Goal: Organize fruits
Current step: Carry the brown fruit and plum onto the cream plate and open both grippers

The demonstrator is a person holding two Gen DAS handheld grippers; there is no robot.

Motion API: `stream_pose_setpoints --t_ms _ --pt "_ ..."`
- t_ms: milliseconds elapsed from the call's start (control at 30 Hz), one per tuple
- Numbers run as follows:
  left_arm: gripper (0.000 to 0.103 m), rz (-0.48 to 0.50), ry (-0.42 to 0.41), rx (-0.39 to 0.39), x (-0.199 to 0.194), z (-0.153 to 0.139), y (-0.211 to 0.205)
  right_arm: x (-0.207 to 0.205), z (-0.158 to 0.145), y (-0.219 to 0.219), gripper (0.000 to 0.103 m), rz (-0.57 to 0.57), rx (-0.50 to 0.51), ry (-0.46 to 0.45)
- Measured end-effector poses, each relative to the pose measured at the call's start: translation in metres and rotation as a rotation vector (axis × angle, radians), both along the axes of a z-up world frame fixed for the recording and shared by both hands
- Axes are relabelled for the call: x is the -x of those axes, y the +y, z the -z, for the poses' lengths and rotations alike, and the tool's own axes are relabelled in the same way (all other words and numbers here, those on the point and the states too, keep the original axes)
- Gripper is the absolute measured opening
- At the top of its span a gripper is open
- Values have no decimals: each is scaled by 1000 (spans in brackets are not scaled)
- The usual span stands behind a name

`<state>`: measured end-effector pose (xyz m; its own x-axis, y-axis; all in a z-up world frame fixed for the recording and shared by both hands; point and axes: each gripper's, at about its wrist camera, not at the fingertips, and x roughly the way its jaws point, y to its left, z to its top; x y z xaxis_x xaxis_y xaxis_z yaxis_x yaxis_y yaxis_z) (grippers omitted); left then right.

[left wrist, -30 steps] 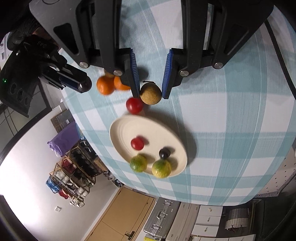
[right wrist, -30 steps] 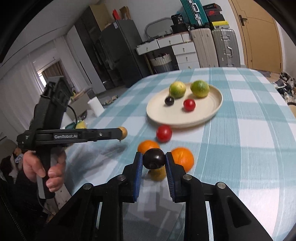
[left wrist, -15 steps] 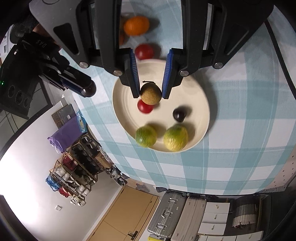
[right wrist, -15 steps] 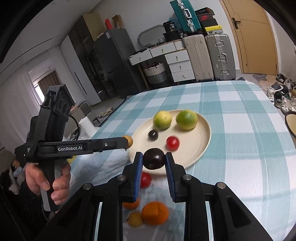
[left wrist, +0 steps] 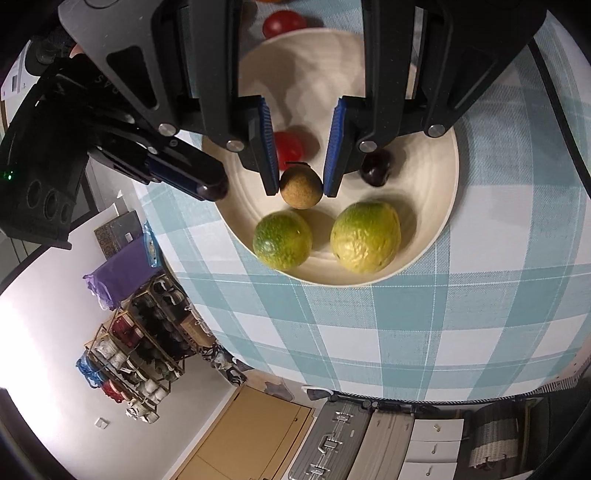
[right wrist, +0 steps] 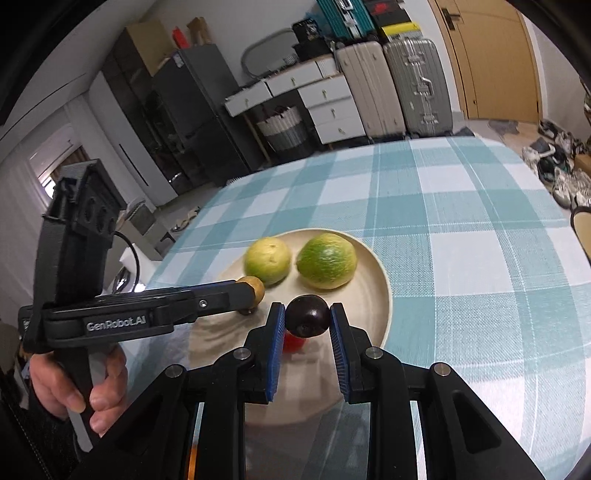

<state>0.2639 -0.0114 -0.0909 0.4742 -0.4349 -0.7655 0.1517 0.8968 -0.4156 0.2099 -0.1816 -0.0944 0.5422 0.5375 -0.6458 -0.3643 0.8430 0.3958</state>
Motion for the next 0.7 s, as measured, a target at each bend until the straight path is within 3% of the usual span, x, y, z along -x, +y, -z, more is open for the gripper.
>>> stream_pose_setpoints --t_ms 233,600,700 --pt "22 3 17 -8 -17 10 -6 -26 18 -3 25 25 -3 69" --pt "22 -5 27 8 -24 13 -5 -40 24 0 26 49 1 89" --pt "22 1 24 -7 -21 10 -6 -40 24 -1 35 56 3 94"
